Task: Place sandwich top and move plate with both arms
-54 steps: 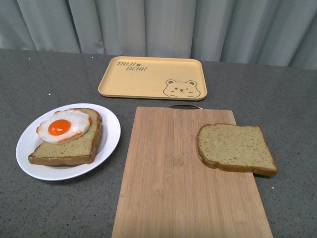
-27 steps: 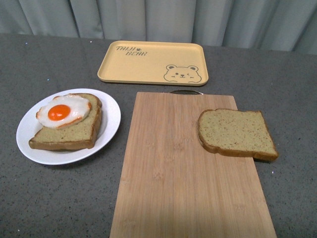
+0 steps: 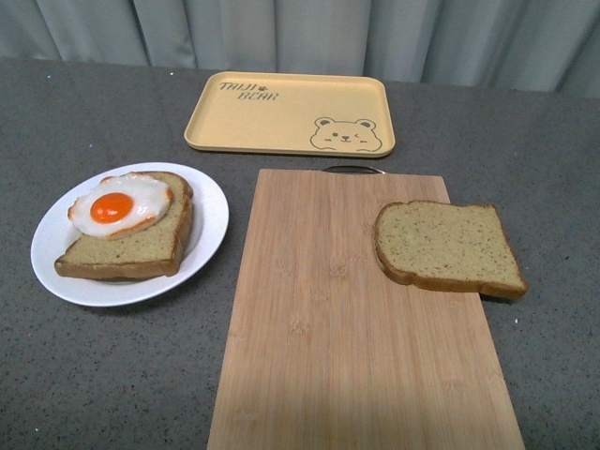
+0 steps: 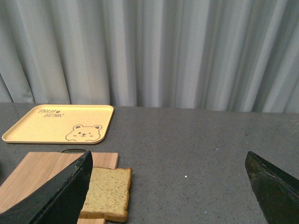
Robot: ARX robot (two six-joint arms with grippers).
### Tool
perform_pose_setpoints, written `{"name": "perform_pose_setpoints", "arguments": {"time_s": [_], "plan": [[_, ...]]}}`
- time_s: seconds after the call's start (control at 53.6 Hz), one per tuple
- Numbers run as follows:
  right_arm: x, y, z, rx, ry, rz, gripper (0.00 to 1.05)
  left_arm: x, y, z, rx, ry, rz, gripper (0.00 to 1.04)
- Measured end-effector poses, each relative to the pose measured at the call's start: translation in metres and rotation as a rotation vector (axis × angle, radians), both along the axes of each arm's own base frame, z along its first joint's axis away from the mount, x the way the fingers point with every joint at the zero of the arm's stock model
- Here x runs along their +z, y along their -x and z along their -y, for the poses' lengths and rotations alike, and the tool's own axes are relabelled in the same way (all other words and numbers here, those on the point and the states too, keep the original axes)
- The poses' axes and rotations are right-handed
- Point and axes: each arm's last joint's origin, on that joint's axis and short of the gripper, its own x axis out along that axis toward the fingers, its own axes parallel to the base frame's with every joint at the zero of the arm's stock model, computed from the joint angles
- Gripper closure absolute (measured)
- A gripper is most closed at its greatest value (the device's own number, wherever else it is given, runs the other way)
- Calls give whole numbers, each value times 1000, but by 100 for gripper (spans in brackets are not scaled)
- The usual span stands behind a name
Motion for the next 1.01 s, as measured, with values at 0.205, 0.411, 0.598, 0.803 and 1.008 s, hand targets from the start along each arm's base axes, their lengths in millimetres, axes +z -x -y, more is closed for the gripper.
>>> {"name": "perform_pose_setpoints", "arguments": {"time_s": [0.205,0.411,0.598,0.803,1.008], "plan": [[0,0,0,0,0,0,9,0,0,0,0,0,0,7],[0,0,0,0,0,0,9,0,0,0,0,0,0,7],[0,0,0,0,0,0,9,0,0,0,0,0,0,7],[-3,-4,0,-118,133,-124,9,0,0,0,1,0,0,7],[-3,-40,7,-33,146,-332,9,0,0,0,0,0,0,7]]}}
